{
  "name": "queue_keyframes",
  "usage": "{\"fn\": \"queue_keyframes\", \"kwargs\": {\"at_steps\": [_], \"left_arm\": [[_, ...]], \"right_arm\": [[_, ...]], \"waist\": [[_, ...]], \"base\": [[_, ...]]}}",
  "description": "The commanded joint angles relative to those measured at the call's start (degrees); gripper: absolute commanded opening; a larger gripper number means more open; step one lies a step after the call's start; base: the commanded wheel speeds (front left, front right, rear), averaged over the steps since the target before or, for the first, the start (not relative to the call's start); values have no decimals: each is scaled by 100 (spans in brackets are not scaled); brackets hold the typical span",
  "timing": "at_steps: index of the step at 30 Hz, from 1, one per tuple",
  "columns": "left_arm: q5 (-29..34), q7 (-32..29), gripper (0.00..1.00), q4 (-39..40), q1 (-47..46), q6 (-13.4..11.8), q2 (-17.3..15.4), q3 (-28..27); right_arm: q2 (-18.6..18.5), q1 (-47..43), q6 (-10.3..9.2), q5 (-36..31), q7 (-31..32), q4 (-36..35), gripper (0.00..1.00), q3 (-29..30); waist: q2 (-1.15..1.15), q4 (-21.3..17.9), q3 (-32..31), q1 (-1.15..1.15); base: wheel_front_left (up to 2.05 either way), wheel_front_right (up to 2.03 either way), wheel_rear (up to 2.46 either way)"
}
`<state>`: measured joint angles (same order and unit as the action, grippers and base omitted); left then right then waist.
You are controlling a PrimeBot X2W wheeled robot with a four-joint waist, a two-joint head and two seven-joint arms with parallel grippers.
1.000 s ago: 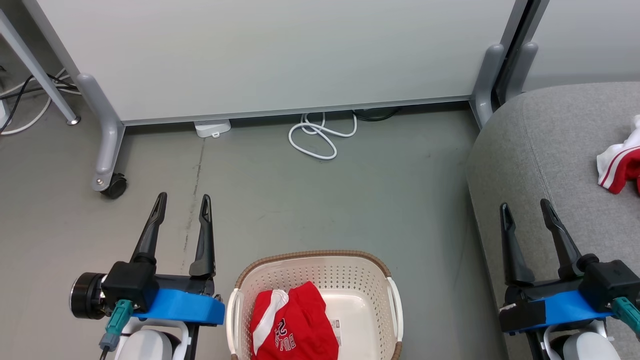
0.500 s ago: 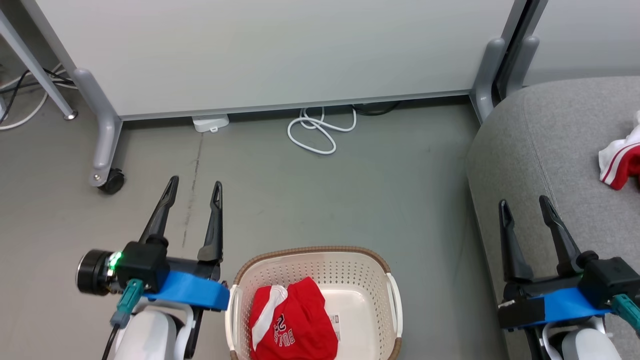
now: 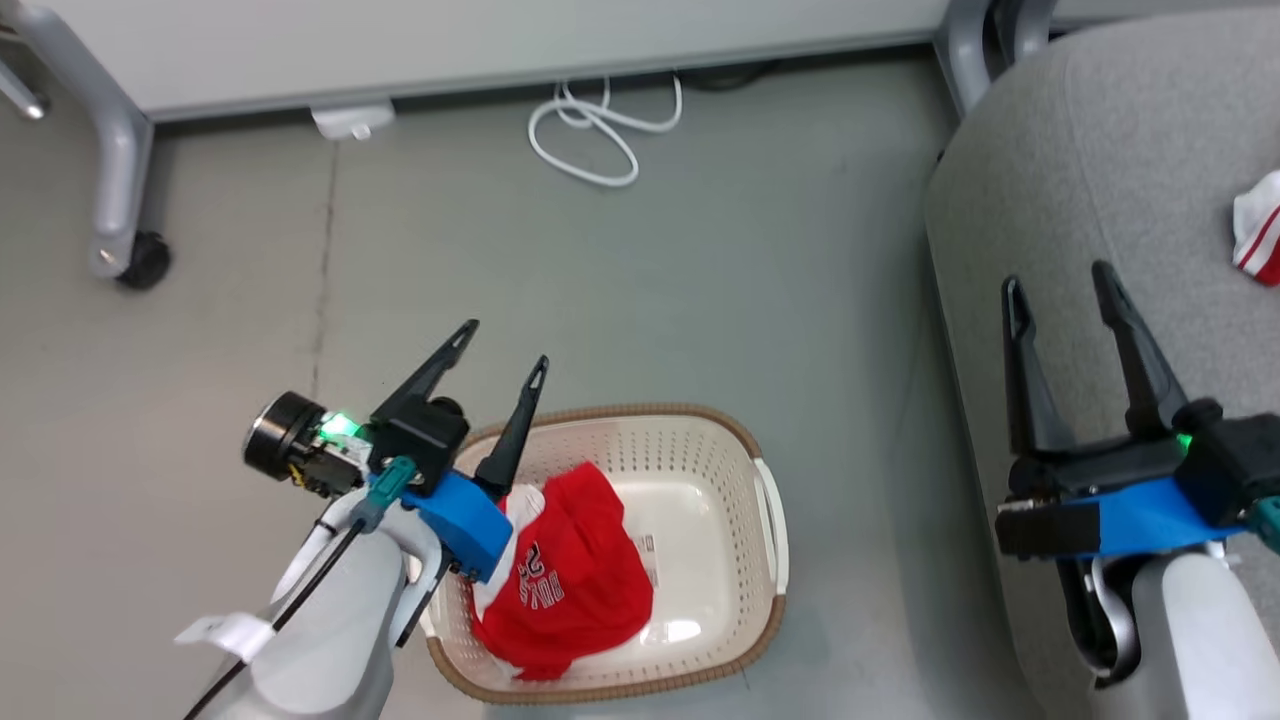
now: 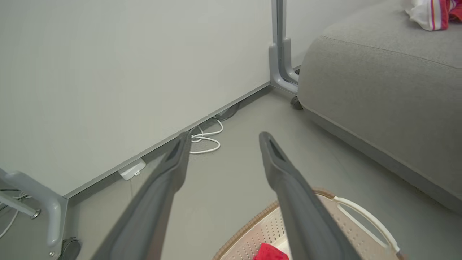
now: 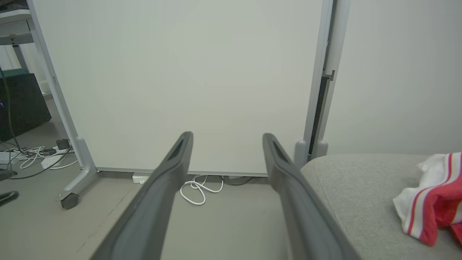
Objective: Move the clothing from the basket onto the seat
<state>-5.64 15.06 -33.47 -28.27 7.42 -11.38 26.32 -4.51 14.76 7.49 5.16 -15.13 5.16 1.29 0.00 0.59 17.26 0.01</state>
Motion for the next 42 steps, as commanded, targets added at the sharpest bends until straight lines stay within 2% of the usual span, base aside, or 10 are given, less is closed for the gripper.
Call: {"fn": "queue_keyframes", "kwargs": {"at_steps": [1,7,19,25,35,42], "left_arm": [[-43,17,100,-129,-189,4,-70,142],[-205,18,100,-938,-759,5,-181,1054],[-532,6,100,-2681,-1857,6,-151,2650],[-691,-273,100,-3365,-2319,6,-160,3346],[-732,-1179,100,-3860,-3053,5,-217,4179],[-845,-1384,100,-3934,-3417,6,-283,4430]], "right_arm": [[-52,152,1,-26,-2,-42,100,-27],[-130,490,1,-52,-2,-126,100,-94],[-171,1120,1,-81,-2,-373,100,-310],[-94,1413,1,-112,-2,-552,100,-399],[12,1647,1,-224,-2,-932,100,-373],[65,1684,1,-311,-3,-1191,100,-340]], "waist": [[0,-124,352,-1],[0,-238,924,-1],[0,-516,2085,-1],[0,-725,2656,-1],[0,-905,3524,-1],[0,-1048,4018,-1]], "base": [[0,0,0],[0,0,0],[0,0,0],[0,0,0],[0,0,0],[0,0,0]]}}
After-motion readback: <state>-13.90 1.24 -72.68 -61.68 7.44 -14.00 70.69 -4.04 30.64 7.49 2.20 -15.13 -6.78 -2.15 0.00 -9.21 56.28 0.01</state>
